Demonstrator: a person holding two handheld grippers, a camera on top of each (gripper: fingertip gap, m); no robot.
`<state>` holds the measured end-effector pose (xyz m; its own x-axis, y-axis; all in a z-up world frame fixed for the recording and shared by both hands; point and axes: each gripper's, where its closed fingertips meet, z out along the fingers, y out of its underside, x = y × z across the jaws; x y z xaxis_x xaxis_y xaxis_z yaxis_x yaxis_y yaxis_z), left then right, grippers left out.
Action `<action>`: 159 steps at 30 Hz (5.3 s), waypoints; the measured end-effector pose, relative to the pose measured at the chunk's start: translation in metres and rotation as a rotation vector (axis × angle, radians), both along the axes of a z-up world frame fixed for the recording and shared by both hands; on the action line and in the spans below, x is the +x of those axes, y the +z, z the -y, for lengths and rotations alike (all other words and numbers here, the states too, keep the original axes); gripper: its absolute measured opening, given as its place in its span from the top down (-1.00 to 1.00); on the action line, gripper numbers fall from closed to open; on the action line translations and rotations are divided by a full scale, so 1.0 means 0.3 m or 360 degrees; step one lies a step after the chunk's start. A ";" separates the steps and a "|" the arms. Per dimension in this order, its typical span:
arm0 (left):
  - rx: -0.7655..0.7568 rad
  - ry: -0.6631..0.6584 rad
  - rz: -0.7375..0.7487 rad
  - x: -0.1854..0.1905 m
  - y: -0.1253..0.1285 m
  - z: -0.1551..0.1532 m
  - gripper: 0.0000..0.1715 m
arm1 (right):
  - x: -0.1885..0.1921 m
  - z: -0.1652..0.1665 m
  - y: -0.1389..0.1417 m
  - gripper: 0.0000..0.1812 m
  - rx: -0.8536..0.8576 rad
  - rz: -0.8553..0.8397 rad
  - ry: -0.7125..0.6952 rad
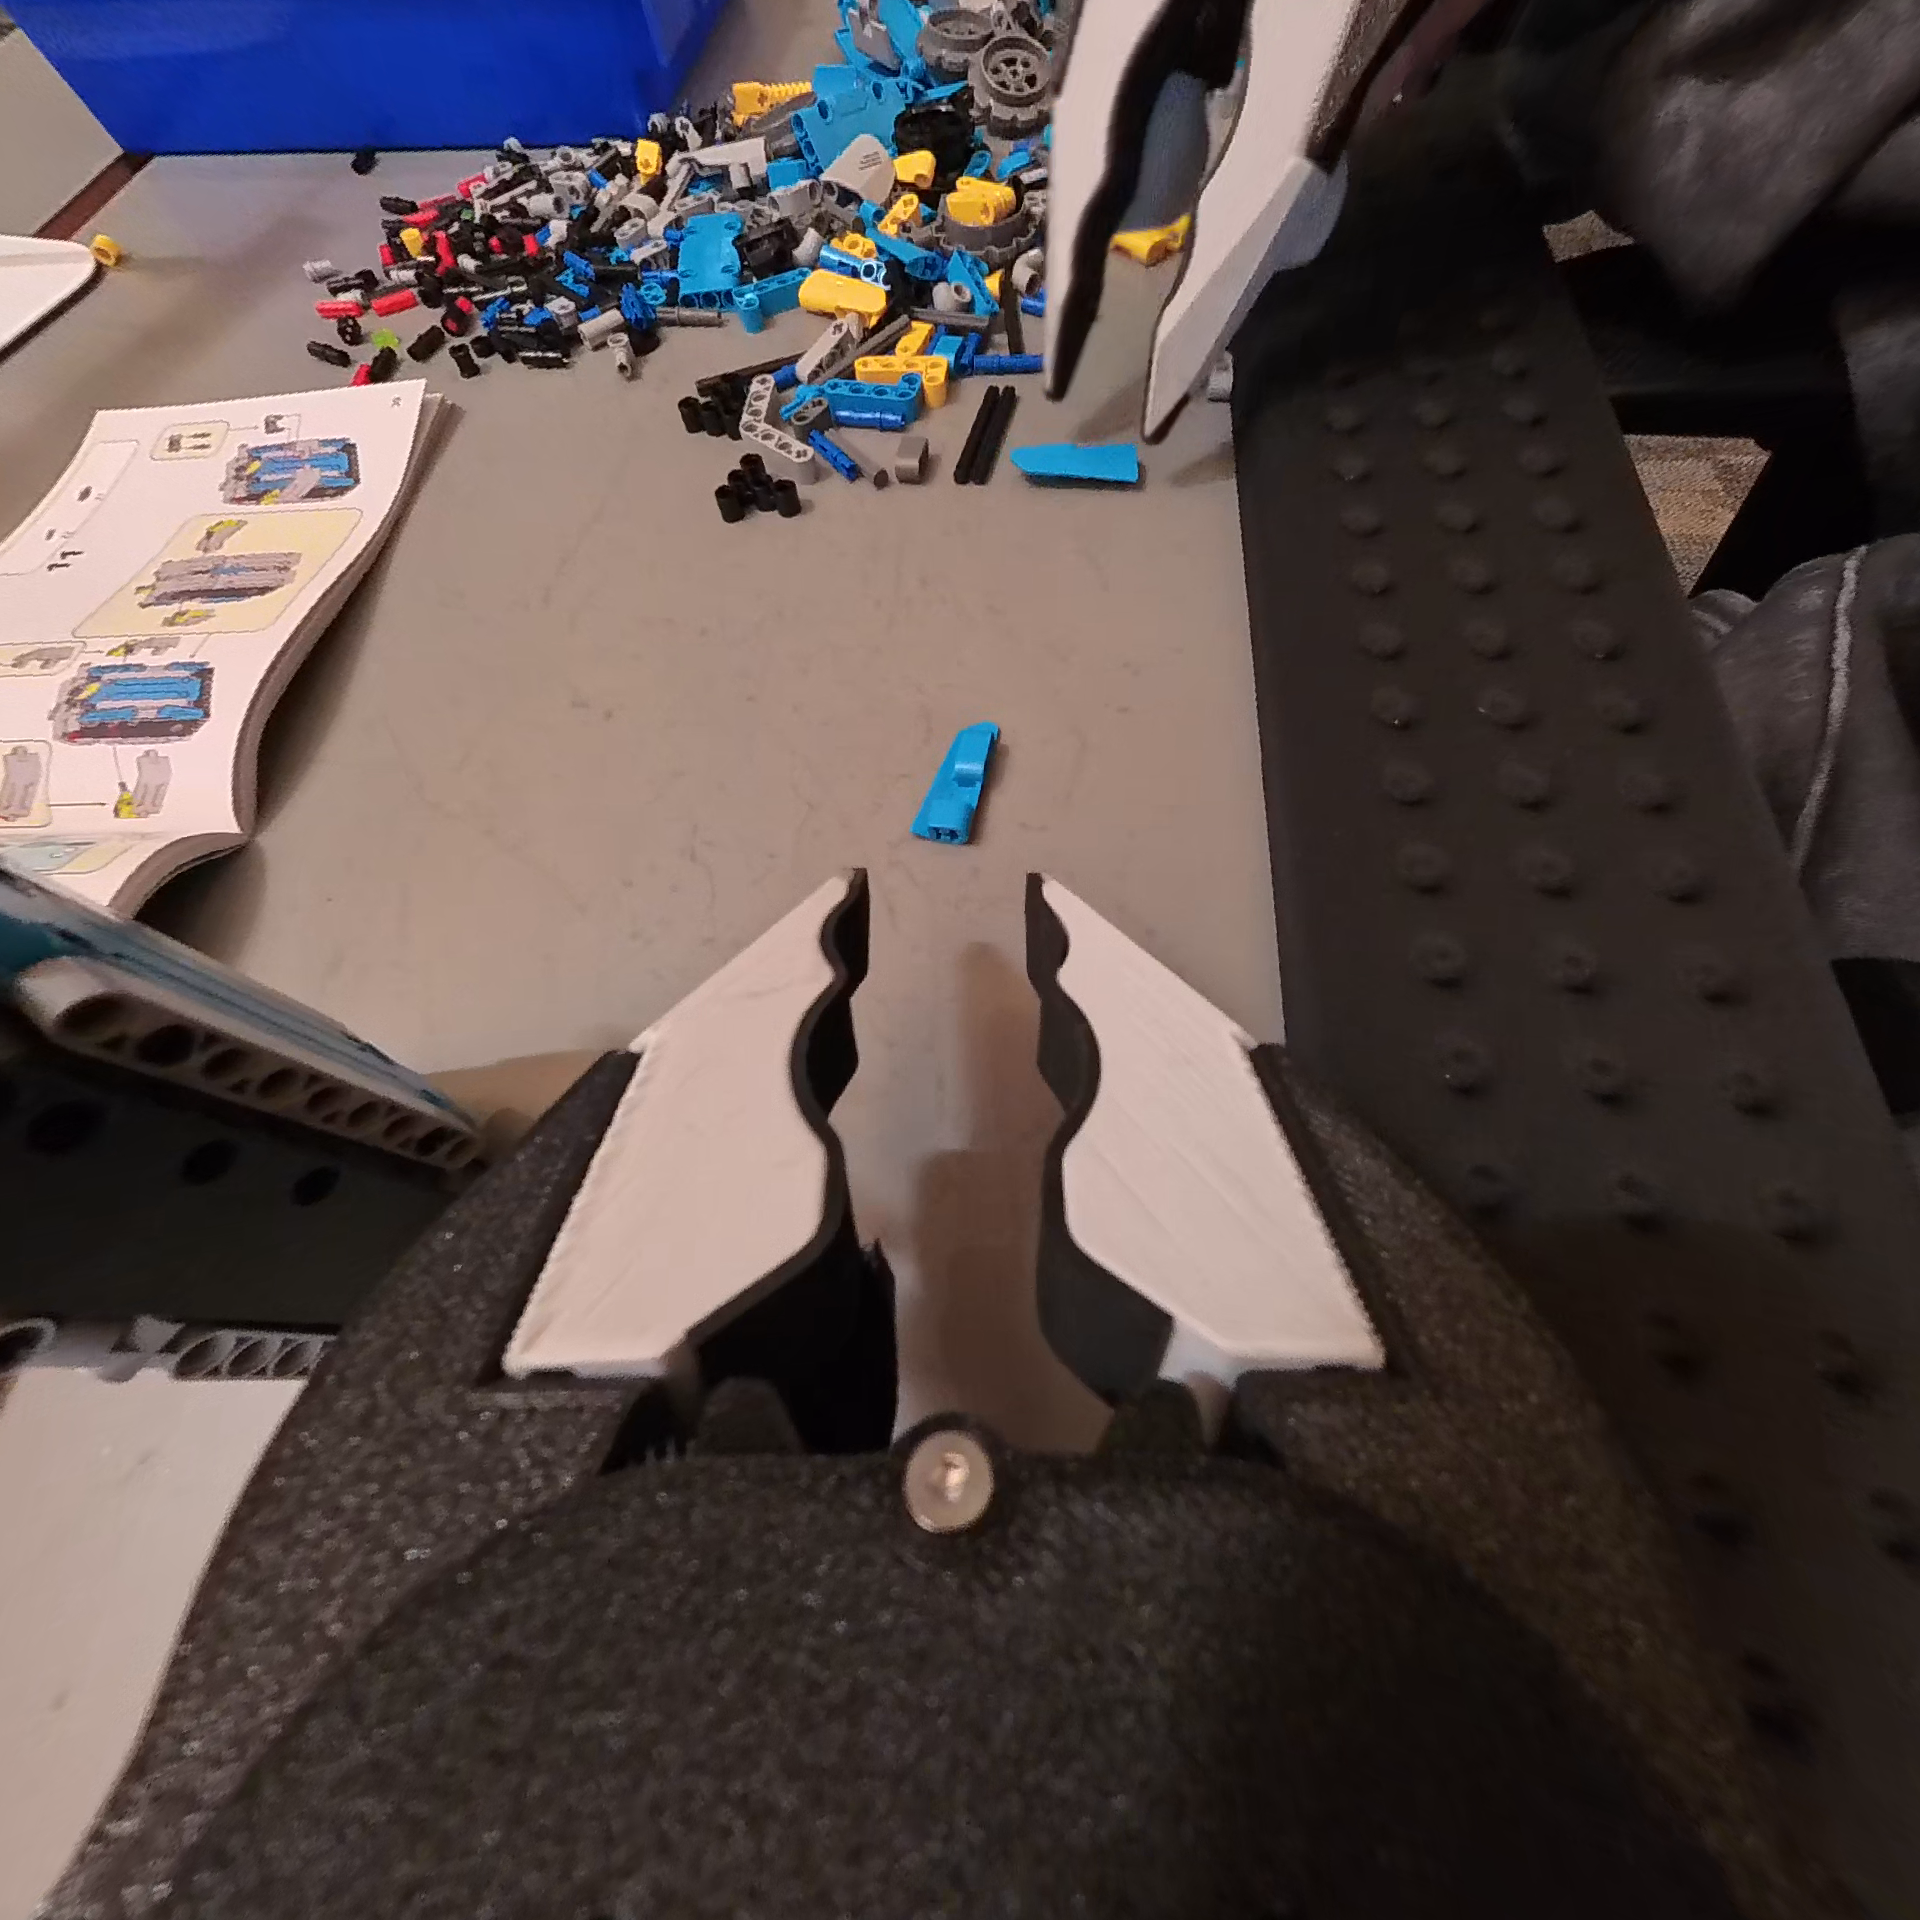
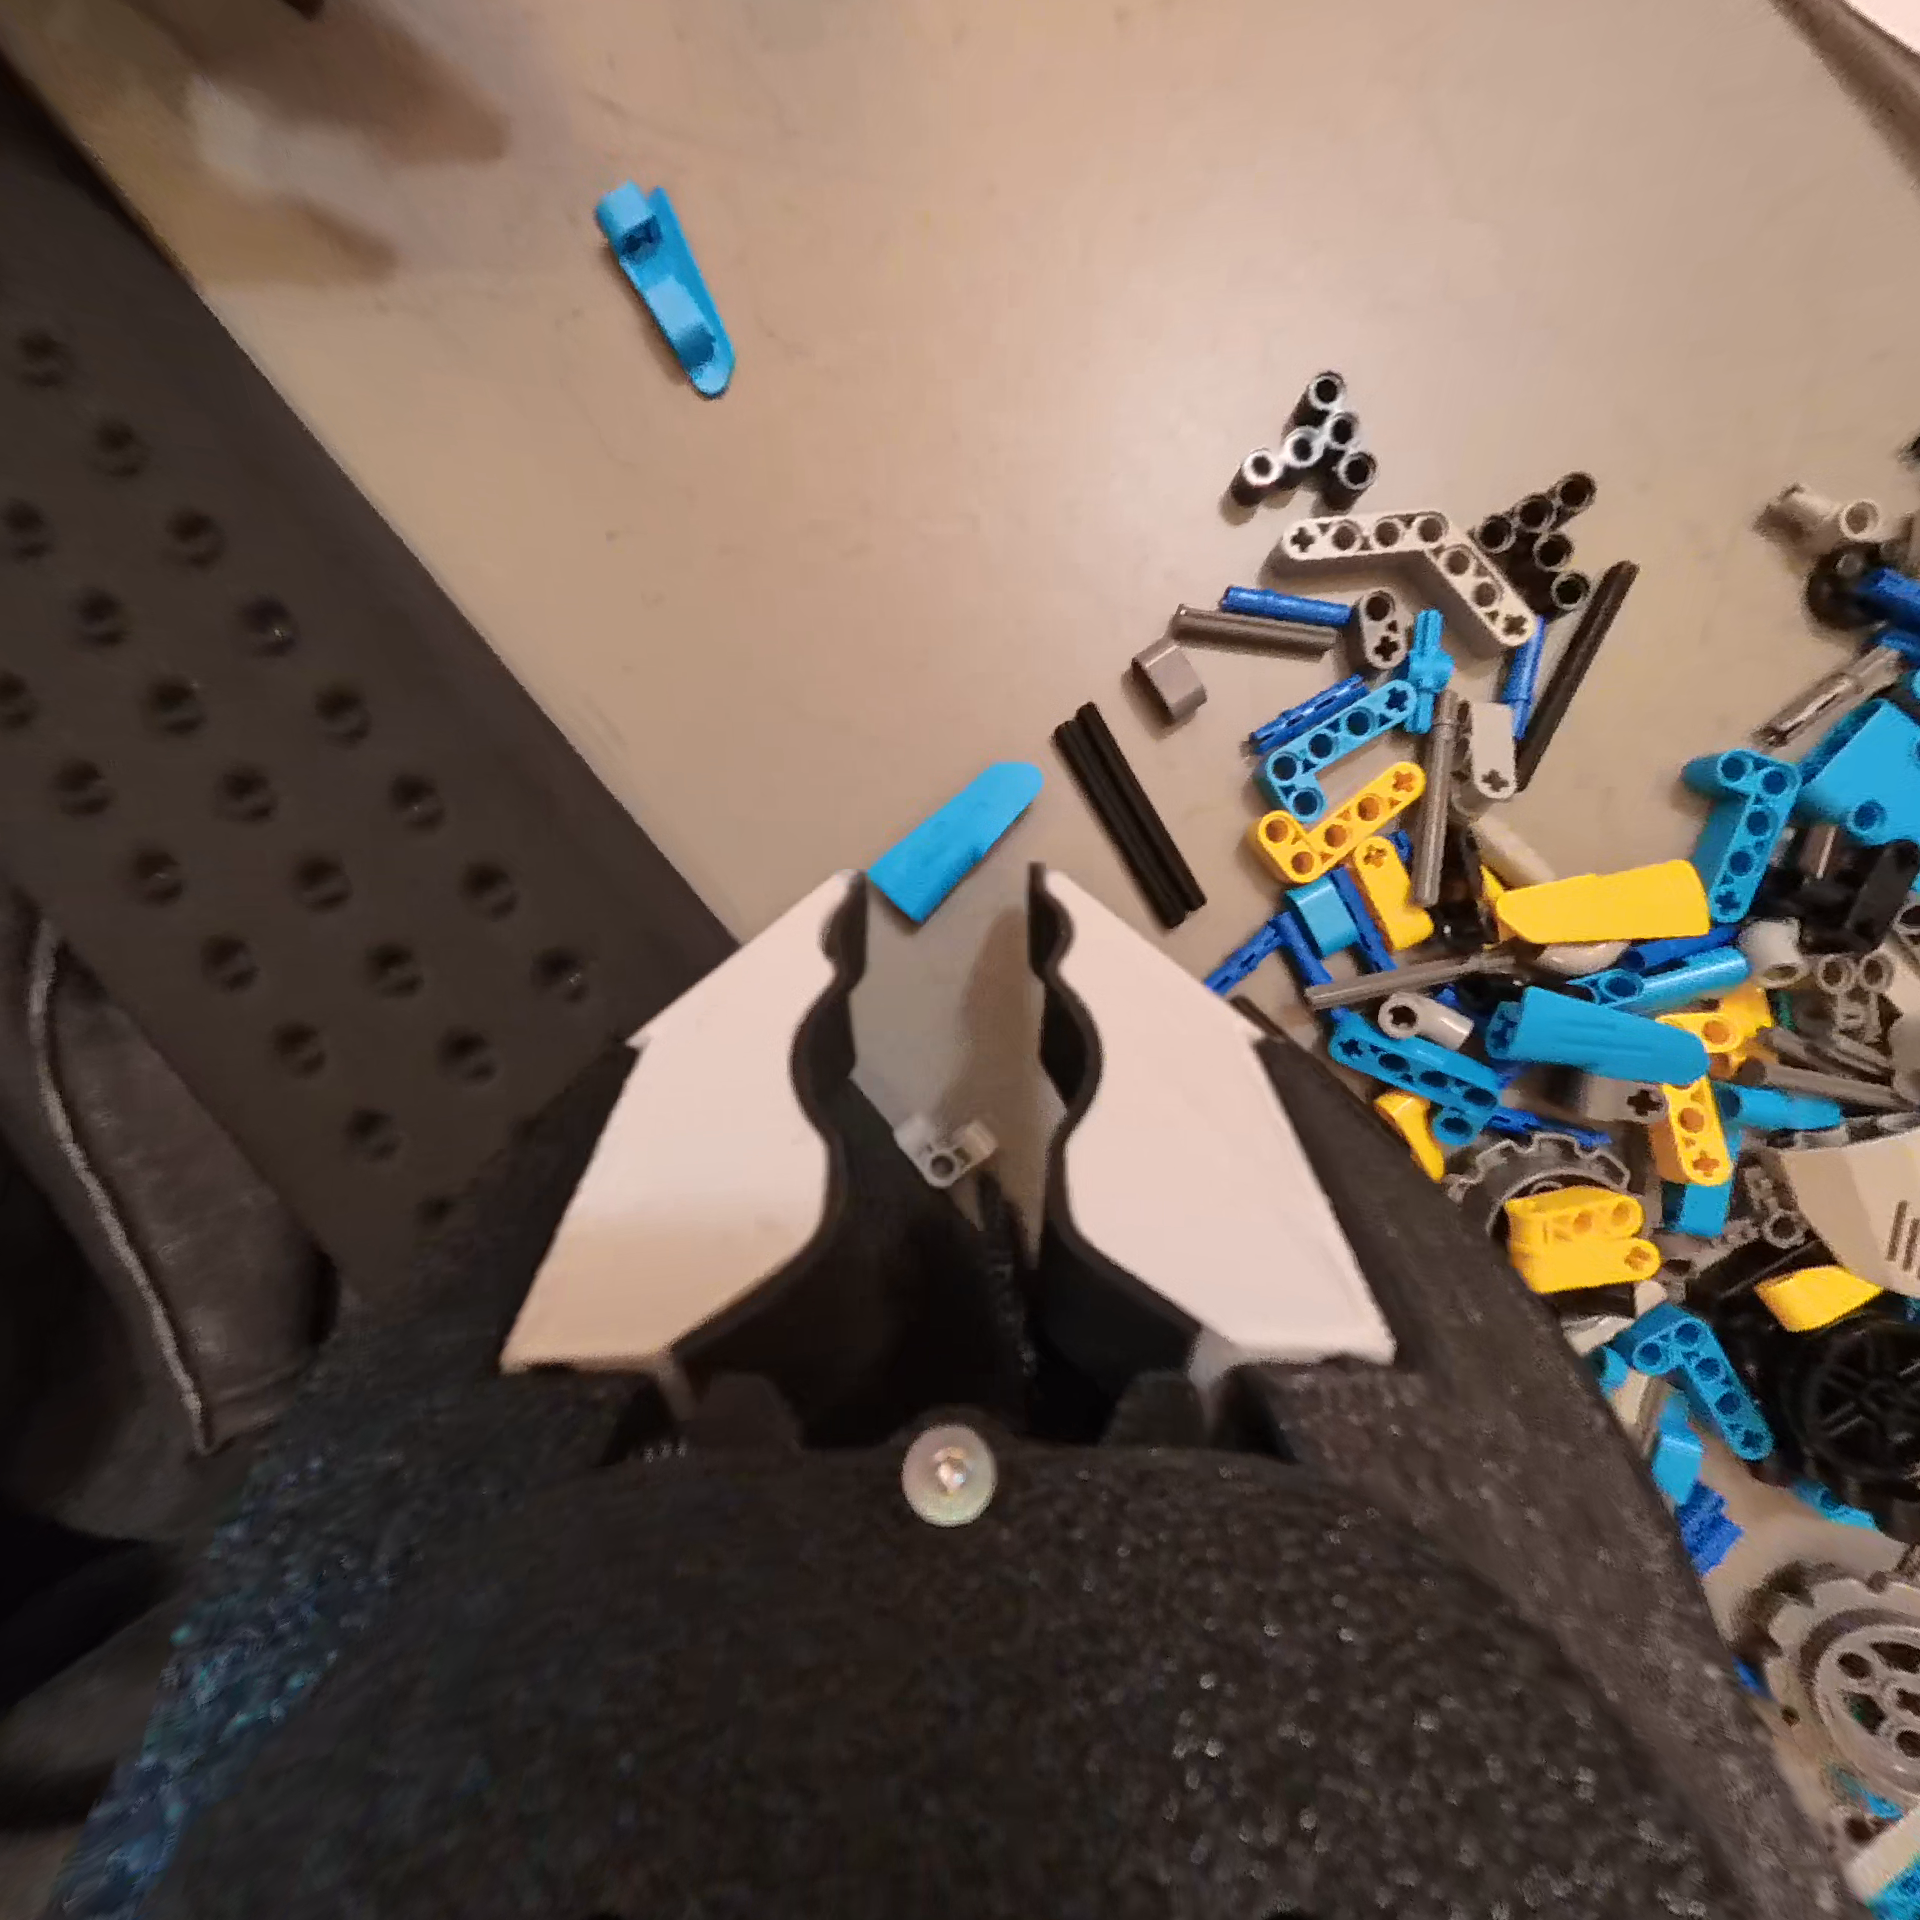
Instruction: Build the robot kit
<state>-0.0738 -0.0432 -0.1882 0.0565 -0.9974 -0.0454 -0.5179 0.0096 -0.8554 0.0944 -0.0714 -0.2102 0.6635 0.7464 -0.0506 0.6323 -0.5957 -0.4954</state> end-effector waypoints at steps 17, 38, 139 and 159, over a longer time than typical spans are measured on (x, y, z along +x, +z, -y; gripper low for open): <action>-0.0021 0.0012 0.0012 -0.001 0.004 -0.005 0.66 | -0.397 -0.123 -0.027 0.86 0.0286 -0.0059 0.0247; 0.0000 -0.0061 -0.0044 -0.008 -0.012 0.025 0.65 | 0.360 -0.255 -0.005 0.47 0.0427 0.0079 -0.0611; -0.0017 -0.0023 -0.0315 0.024 -0.099 0.025 0.49 | 0.001 -0.096 0.209 0.67 0.0473 -0.0547 -0.0486; 0.0005 0.0291 -0.0456 0.203 -0.103 -0.204 0.58 | -0.043 -0.362 -0.040 0.71 0.0194 -0.0125 -0.0153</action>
